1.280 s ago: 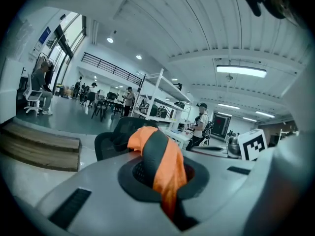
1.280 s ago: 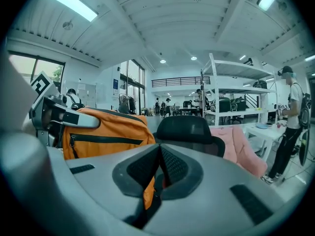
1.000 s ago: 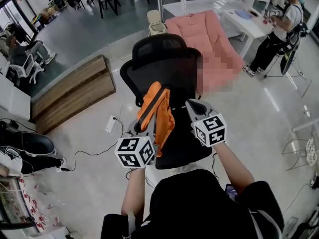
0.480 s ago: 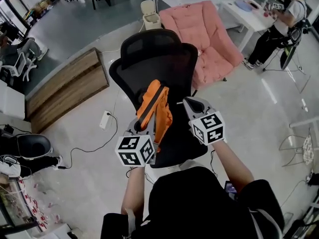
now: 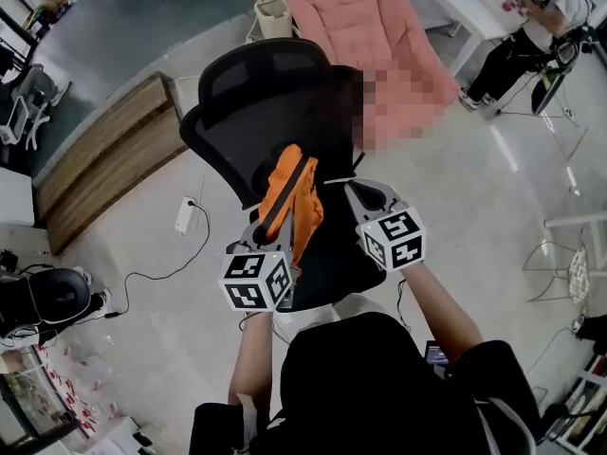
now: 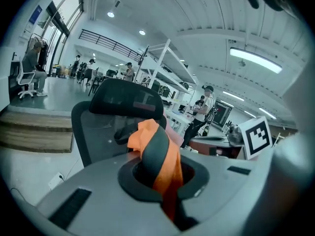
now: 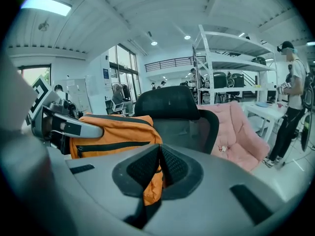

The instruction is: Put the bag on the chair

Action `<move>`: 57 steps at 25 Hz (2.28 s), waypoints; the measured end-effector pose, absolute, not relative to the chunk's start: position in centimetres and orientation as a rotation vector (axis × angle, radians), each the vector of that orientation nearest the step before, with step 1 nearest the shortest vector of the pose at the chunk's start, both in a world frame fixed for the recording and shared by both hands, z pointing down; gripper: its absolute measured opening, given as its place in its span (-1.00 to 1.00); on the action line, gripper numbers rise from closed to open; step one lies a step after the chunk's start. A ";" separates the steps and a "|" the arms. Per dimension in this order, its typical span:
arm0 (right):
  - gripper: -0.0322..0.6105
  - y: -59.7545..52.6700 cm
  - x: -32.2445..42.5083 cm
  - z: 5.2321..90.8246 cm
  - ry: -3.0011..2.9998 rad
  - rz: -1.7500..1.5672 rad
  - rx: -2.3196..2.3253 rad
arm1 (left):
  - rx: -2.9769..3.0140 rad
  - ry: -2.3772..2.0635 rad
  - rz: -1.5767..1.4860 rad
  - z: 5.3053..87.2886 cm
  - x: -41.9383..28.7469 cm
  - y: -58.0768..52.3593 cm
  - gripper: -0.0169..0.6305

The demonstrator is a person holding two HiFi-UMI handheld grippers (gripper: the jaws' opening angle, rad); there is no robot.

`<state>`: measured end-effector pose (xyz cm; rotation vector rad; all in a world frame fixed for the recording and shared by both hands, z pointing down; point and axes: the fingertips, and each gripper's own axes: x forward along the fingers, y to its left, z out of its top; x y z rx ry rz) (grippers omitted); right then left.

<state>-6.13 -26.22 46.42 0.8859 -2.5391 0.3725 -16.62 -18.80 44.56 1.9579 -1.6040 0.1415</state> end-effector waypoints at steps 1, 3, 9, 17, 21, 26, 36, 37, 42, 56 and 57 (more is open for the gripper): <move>-0.89 -26.4 -6.1 46.8 -2.532 0.381 0.884 | 1.952 -1.596 0.149 45.1 -16.5 -19.1 -0.91; -0.89 -27.0 -6.0 47.6 -2.519 0.399 0.880 | 1.943 -1.581 0.170 46.1 -16.3 -19.8 -0.91; -0.89 -29.0 -5.8 50.2 -2.475 0.435 0.868 | 1.918 -1.545 0.230 48.9 -15.8 -22.2 -0.91; -0.89 -29.9 -4.3 53.9 -2.421 0.509 0.871 | 1.915 -1.495 0.327 52.6 -14.4 -23.8 -0.91; -0.89 -30.8 -4.1 55.5 -2.398 0.546 0.873 | 1.923 -1.475 0.370 54.0 -13.9 -25.3 -0.91; -0.89 -31.7 -3.6 58.0 -2.359 0.604 0.876 | 1.945 -1.436 0.401 55.7 -12.9 -27.2 -0.91; -0.89 -32.9 -3.7 61.2 -2.310 0.679 0.878 | 1.966 -1.365 0.433 58.4 -12.7 -29.7 -0.91; -0.89 -33.0 -3.6 61.7 -2.302 0.690 0.878 | 1.962 -1.360 0.435 58.8 -12.7 -30.0 -0.91; -0.89 -34.0 -3.9 63.9 -2.277 0.711 0.867 | 1.953 -1.341 0.441 60.9 -12.8 -31.5 -0.91; -0.89 -34.8 -5.6 67.3 -2.232 0.742 0.807 | 1.917 -1.338 0.463 65.6 -15.1 -32.8 -0.90; -0.89 -34.9 -5.8 67.6 -2.230 0.733 0.801 | 1.915 -1.340 0.466 65.9 -15.3 -32.8 -0.91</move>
